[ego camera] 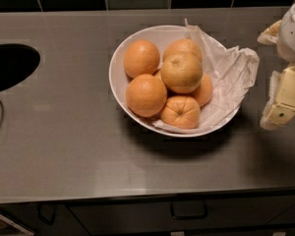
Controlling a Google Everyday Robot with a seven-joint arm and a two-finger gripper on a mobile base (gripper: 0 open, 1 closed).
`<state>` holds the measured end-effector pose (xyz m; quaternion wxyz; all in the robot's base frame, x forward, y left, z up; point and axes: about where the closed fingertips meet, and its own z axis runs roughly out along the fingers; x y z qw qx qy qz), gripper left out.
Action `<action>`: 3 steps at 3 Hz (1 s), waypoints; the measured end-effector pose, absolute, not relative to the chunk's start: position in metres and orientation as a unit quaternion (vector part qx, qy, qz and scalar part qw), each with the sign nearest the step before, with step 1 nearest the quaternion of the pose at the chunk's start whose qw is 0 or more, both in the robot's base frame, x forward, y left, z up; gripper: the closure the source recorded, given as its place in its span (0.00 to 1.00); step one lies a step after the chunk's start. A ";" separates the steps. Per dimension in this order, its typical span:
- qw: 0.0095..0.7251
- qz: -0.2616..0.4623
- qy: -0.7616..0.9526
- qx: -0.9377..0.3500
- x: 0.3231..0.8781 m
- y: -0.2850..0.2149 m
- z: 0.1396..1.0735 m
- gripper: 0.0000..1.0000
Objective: Pick orange from white bowl
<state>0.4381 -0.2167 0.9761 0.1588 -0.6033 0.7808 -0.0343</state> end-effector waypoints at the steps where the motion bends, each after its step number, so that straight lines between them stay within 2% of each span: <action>1: 0.159 -0.034 0.781 -0.604 0.438 -0.217 0.976 0.00; 3: 0.176 -0.045 0.724 -0.665 0.467 -0.158 1.001 0.00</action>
Offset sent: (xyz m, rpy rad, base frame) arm 0.0344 0.0678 0.0300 -0.0437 -0.0513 0.1950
